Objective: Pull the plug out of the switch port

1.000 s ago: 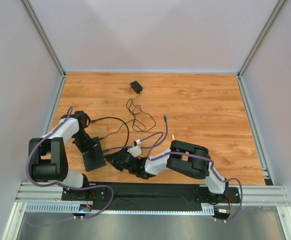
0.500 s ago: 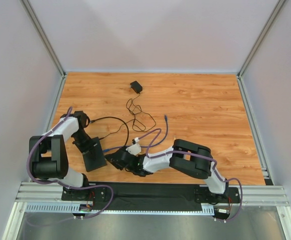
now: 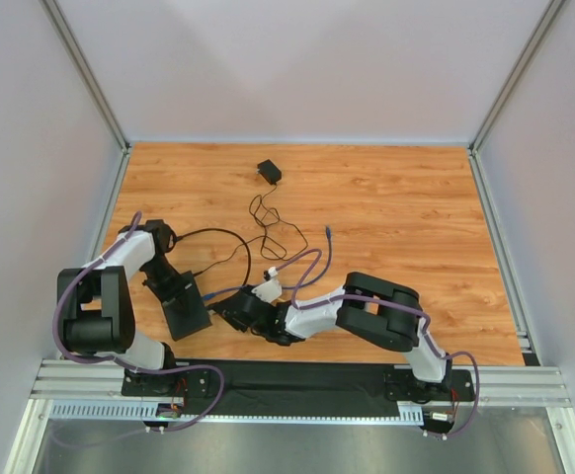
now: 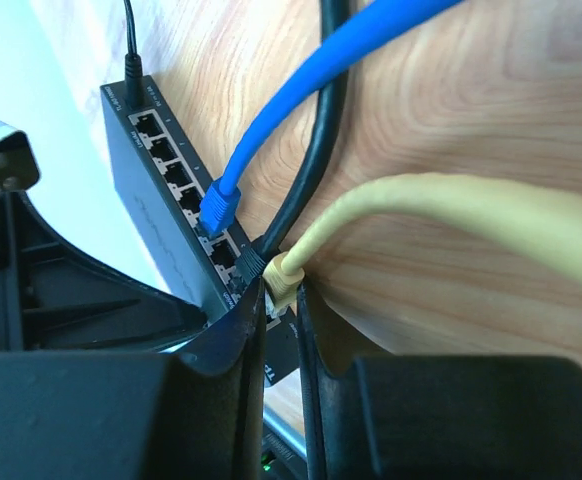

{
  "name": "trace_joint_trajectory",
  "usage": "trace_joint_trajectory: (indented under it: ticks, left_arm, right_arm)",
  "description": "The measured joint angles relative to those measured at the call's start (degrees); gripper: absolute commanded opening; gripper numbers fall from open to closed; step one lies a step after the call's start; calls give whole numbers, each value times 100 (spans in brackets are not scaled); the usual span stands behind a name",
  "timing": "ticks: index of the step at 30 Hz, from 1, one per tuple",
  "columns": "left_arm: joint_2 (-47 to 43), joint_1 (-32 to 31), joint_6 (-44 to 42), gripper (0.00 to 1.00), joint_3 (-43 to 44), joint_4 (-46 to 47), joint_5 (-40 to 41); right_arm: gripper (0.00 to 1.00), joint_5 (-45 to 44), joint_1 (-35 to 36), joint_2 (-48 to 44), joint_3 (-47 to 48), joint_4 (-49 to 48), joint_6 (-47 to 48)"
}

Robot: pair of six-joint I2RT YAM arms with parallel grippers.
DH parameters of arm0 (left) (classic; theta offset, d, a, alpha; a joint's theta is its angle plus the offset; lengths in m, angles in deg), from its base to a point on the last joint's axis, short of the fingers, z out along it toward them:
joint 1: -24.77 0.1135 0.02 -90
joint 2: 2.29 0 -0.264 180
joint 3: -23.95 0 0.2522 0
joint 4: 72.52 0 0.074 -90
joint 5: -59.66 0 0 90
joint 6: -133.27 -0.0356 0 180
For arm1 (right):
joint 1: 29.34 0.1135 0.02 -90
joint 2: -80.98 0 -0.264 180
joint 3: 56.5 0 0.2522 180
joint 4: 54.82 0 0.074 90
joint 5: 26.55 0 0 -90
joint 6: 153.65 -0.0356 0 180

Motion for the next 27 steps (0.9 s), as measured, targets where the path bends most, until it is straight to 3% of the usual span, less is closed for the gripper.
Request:
trace_joint_trajectory:
  ticks: [10, 24, 27]
  left_arm:
    - [-136, 9, 33, 0, -24, 33, 31]
    - [-623, 2, 90, 0, -245, 57, 444]
    - [-918, 2, 103, 11, -302, 59, 586]
  right_arm:
    - [0, -149, 20, -481, -494, 160, 581]
    - [0, 203, -55, -2798, -997, 1408, 2909]
    - [0, 299, -380, -3434, -1062, 1950, 3298]
